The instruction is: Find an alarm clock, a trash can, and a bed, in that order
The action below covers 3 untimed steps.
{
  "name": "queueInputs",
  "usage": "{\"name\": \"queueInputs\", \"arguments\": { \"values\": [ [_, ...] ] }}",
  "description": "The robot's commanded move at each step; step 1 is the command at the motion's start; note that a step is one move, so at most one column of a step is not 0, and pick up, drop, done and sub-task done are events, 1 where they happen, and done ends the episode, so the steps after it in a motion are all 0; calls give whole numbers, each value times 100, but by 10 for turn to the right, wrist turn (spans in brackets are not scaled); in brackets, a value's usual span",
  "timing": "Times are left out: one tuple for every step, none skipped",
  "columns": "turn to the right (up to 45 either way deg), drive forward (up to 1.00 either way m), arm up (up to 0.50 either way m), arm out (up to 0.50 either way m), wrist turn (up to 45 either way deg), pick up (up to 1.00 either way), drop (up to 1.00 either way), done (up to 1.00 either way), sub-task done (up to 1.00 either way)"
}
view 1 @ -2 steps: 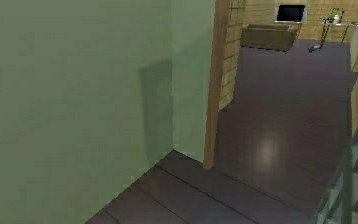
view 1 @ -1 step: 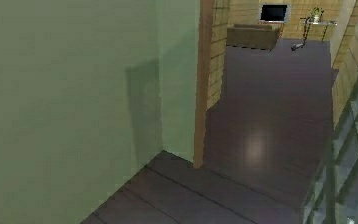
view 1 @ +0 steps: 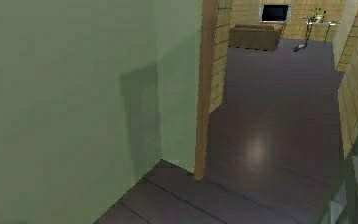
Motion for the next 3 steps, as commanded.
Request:
{"name": "queueInputs", "arguments": {
  "values": [
    [0, 70, 0, 0, 0, 0, 0, 0, 0],
    [390, 0, 0, 0, 0, 0, 0, 0, 0],
    [0, 100, 0, 0, 0, 0, 0, 0, 0]
  ]
}}
